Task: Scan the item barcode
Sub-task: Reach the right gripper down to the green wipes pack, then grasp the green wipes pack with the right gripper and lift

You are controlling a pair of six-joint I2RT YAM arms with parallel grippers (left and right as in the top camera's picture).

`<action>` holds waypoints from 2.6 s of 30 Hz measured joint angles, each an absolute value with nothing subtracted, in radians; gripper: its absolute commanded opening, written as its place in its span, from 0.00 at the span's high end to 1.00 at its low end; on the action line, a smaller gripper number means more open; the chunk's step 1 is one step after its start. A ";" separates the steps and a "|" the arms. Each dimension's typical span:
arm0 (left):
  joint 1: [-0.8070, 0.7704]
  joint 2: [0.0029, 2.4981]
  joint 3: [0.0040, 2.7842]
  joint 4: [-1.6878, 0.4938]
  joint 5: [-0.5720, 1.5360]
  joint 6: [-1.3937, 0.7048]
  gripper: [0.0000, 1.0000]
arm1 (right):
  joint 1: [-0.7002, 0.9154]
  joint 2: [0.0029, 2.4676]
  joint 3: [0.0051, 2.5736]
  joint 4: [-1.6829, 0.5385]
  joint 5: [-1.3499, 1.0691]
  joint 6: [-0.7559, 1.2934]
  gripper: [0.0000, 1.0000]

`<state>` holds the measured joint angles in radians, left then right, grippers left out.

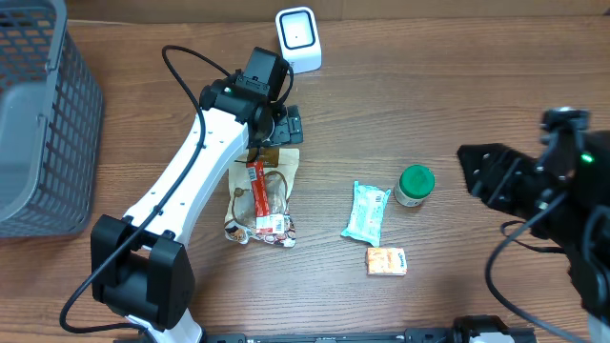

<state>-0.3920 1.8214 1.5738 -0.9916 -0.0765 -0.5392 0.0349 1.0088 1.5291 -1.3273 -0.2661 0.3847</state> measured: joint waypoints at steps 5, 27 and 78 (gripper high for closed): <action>-0.392 1.821 1.574 -0.992 -0.124 -0.538 0.00 | 0.160 1.120 1.532 -1.489 -0.233 0.378 0.44; -0.392 1.821 1.583 -0.970 -0.151 -0.407 0.00 | 0.676 1.533 1.365 -1.328 -0.009 0.644 0.38; -0.392 1.821 1.585 -0.970 -0.151 -0.407 0.00 | 0.676 1.581 0.830 -0.669 0.129 0.595 0.00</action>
<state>-0.3920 1.8214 1.5848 -0.9695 -0.1509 -0.4072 0.6758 1.5806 0.8303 -0.6693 0.1287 0.5953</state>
